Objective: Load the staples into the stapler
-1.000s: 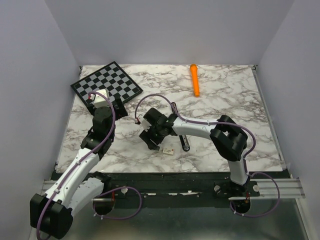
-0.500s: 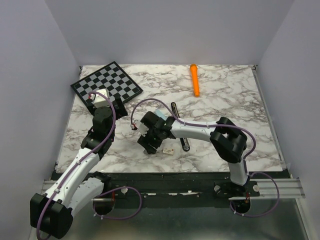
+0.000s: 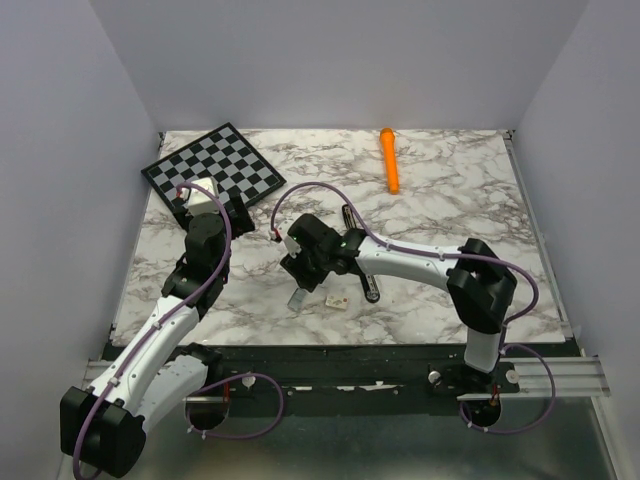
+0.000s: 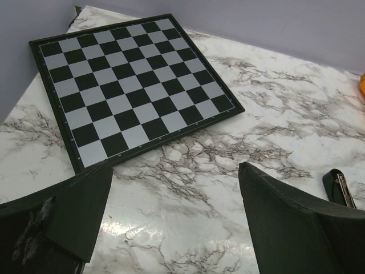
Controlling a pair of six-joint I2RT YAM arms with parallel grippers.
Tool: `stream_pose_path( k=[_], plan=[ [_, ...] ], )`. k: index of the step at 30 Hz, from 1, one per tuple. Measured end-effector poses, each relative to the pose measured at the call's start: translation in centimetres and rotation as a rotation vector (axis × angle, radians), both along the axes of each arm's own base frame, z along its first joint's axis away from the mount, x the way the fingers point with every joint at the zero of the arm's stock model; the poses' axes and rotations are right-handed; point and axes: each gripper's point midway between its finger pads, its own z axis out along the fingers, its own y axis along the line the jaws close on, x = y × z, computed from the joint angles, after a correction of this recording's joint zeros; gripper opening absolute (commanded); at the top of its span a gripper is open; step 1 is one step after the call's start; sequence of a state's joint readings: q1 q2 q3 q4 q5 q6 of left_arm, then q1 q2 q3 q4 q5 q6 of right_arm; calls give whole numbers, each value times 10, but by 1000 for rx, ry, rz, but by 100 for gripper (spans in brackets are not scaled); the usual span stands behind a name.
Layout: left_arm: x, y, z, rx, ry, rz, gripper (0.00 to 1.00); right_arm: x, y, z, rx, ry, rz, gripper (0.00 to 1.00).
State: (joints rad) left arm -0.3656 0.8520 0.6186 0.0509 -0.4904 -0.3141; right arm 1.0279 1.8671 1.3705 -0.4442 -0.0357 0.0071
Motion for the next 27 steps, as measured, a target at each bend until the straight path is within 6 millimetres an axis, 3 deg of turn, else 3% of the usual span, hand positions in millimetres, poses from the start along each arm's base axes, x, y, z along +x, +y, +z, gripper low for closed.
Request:
stream_pose_path(
  k=[2,12,27],
  plan=[
    [0,1,0,1,0,6,99,0,0,-2,-3,2,-8,46],
    [-2,8,3,-4,-11,49,99,-2,4,-24,-40,54,-15,44],
    [-2,10,5,-9,-18,55,99,-2,9,-42,-73,94,-18,21]
  ],
)
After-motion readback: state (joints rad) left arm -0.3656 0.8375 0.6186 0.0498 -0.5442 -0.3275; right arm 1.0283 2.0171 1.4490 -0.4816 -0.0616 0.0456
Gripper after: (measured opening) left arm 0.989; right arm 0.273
